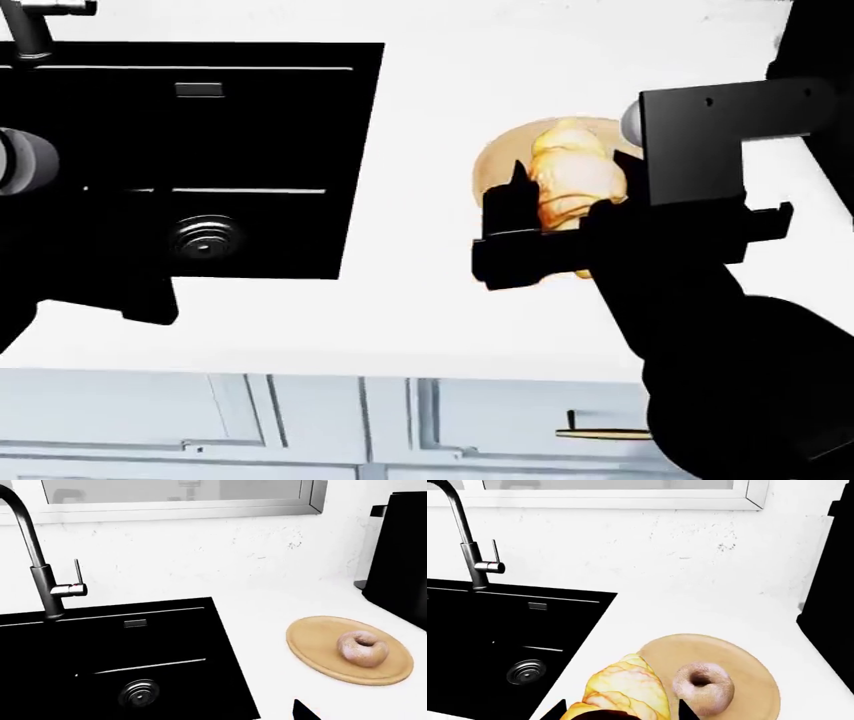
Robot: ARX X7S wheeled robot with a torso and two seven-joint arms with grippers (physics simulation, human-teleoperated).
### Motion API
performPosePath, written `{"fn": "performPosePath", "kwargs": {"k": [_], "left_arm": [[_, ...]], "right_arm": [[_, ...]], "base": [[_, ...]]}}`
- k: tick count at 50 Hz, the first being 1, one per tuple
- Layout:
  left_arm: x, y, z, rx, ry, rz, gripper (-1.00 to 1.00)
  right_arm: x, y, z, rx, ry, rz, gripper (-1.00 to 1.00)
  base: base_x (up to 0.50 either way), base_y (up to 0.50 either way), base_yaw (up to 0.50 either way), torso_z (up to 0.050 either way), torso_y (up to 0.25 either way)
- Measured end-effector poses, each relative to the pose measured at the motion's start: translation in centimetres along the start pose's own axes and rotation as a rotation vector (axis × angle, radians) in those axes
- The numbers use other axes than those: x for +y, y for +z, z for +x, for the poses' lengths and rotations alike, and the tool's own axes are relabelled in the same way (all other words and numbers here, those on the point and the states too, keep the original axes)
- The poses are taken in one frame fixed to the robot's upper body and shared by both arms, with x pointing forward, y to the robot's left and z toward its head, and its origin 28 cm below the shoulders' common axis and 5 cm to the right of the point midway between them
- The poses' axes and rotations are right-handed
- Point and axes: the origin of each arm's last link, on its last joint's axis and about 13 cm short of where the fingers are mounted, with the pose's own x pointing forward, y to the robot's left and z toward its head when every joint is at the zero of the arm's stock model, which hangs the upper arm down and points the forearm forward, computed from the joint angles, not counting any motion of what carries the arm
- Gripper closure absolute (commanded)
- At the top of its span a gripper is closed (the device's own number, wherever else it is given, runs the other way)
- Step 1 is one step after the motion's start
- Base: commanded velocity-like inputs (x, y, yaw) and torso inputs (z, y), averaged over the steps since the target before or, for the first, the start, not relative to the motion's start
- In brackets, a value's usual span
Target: Place the pastries on the plates.
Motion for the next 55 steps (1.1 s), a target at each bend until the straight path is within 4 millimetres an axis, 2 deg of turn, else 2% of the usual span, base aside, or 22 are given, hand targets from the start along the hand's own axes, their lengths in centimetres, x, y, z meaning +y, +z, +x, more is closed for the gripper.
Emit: {"fn": "performPosePath", "kwargs": {"k": [55], "left_arm": [[0.5, -1.0, 0.0, 0.006, 0.036, -0.015, -1.0]], "right_arm": [[0.2, -1.3, 0.1, 0.019, 0.031, -0.058, 1.0]], "base": [[-0.02, 0.5, 0.0, 0.0, 0.0]]}}
